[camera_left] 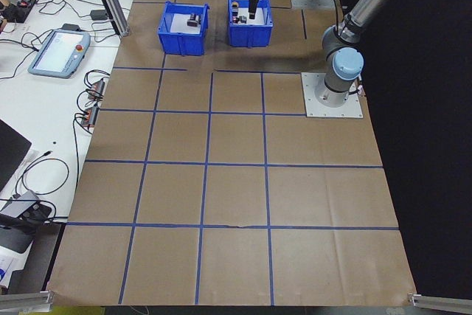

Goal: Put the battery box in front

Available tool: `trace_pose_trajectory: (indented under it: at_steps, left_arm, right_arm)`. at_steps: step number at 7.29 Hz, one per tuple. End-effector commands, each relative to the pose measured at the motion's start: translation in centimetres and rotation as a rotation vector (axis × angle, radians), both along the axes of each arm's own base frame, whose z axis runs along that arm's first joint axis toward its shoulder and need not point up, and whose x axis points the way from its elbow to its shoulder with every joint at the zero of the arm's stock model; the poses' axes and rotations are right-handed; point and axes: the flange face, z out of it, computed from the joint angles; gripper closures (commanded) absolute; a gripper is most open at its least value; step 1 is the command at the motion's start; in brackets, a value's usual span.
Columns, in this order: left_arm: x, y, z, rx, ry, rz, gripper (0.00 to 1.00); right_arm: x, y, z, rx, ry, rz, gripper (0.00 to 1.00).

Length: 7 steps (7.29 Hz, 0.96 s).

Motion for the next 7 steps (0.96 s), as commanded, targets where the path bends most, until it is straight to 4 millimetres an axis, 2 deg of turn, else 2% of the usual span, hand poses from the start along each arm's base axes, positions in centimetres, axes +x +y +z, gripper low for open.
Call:
trace_pose_trajectory:
  at_steps: [1,3,5,7]
  left_arm:
    - [0.1,-0.1,-0.2,0.005,-0.001,0.003,0.01]
    - [0.0,-0.3,-1.0,0.024,-0.001,0.012,0.01]
    - [0.2,0.4,-3.0,0.062,0.003,0.024,0.01]
    - [0.2,0.4,-3.0,0.061,0.003,0.021,0.01]
  right_arm:
    - [0.0,-0.3,-0.1,0.047,0.006,-0.11,0.0]
    - [0.0,-0.2,0.2,0.04,-0.001,-0.107,0.0]
    - [0.0,-0.2,0.1,0.039,0.001,-0.107,0.0]
    - [0.0,-0.3,0.1,0.039,0.002,-0.105,0.0]
